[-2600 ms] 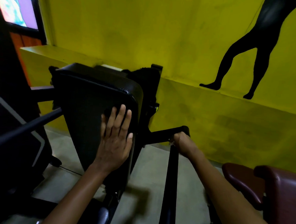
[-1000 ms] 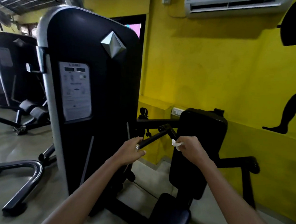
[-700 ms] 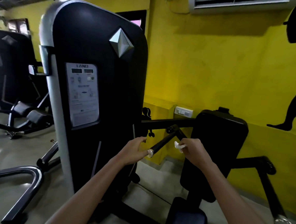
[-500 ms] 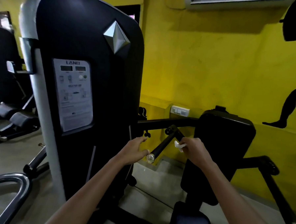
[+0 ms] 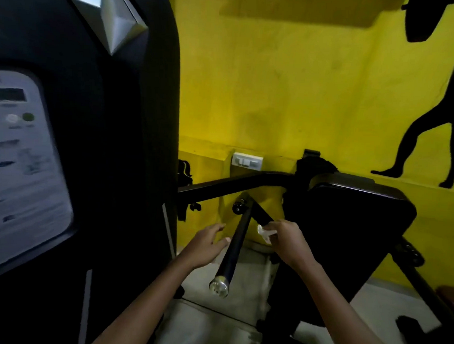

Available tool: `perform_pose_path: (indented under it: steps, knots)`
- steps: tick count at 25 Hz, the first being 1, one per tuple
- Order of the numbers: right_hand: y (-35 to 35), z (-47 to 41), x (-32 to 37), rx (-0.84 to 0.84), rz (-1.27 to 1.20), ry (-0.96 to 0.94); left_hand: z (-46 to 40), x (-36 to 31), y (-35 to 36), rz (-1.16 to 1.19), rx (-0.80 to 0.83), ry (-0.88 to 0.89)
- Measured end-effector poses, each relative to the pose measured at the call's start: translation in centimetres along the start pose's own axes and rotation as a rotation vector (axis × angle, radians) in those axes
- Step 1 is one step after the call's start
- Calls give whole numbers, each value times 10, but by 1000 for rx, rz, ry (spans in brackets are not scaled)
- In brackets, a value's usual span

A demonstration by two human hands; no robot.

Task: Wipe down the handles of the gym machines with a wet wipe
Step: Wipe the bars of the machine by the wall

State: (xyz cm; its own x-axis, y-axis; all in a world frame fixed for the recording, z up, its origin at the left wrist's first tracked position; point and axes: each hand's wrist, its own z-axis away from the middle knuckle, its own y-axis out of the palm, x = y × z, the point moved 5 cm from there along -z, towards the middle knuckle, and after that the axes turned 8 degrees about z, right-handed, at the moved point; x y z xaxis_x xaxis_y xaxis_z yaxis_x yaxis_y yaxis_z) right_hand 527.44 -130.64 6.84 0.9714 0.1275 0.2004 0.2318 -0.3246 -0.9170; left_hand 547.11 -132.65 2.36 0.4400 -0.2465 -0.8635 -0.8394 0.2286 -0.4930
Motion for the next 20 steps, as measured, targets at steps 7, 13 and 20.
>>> perform_pose_path:
  steps: [7,13,20]
  knots:
    - [67,-71,-19,-60,1,167,-129,65,22,81,113,-8]
    - [138,-142,-41,-22,33,360,-248,124,53,195,238,-43]
    - [185,-169,-40,49,70,320,-286,158,95,228,299,105]
